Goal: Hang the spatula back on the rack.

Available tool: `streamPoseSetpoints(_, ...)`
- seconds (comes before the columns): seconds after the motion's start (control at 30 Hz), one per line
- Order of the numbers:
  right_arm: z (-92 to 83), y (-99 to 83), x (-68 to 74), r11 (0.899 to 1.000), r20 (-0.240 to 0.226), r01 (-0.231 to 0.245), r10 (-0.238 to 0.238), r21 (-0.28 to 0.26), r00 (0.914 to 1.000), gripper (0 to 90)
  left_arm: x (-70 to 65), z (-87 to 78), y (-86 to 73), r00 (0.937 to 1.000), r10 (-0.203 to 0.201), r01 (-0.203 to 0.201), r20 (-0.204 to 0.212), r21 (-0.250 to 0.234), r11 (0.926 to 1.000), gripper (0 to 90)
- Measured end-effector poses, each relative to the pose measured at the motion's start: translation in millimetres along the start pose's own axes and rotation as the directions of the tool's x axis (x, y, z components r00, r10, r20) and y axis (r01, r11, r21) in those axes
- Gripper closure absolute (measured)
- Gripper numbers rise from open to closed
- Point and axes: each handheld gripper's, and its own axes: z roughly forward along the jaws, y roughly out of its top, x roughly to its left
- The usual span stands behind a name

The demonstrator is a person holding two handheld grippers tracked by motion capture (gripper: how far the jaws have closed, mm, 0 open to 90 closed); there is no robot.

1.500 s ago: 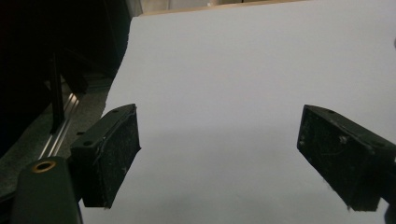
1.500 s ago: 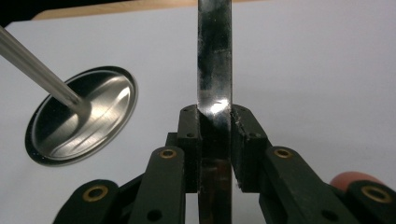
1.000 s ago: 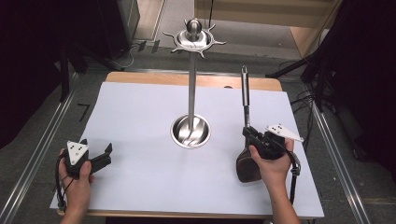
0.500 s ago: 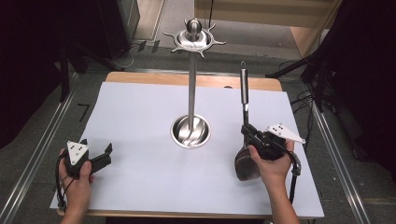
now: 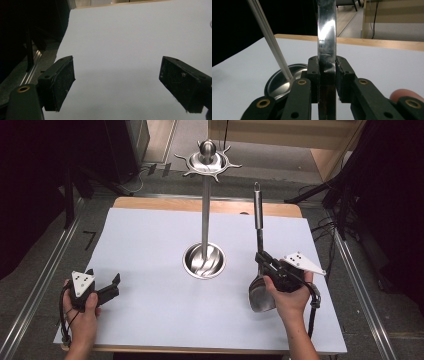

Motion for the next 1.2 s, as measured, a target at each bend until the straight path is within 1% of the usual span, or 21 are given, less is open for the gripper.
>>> streamPoseSetpoints(0.3,-6.8,7.7,8.1,0.999,-0.026,0.008,-0.009,-0.039,0.9996,76.9,-0.3,-0.1,0.0,1.0000,0.005,-0.005,-0.001,0.000,1.0000,13.9)
streamPoseSetpoints(0.37,-8.7,9.9,11.0,0.998,-0.030,0.020,-0.022,-0.054,0.9993,77.0,-0.2,0.0,0.0,1.0000,0.005,-0.005,-0.001,0.000,1.0000,13.9)
streamPoseSetpoints(0.57,-10.7,12.2,15.4,0.997,-0.050,0.023,-0.027,-0.071,0.9984,76.9,0.0,0.1,0.0,1.0000,0.003,-0.003,-0.001,0.000,1.0000,13.9)
streamPoseSetpoints(0.7,-12.8,14.5,18.9,0.995,-0.067,0.037,-0.044,-0.093,0.9968,77.0,0.0,0.1,0.0,1.0000,0.003,-0.003,0.000,0.000,1.0000,13.9)
streamPoseSetpoints(0.87,-13.7,15.5,19.8,0.993,-0.072,0.046,-0.054,-0.109,0.9959,77.0,-0.2,0.1,0.0,1.0000,0.005,-0.005,0.000,0.000,1.0000,13.9)
streamPoseSetpoints(1.2,-17.3,19.0,24.0,0.991,-0.091,0.047,-0.058,-0.127,0.9941,77.0,-0.3,0.0,0.0,1.0000,0.005,-0.005,0.000,0.001,1.0000,13.9)
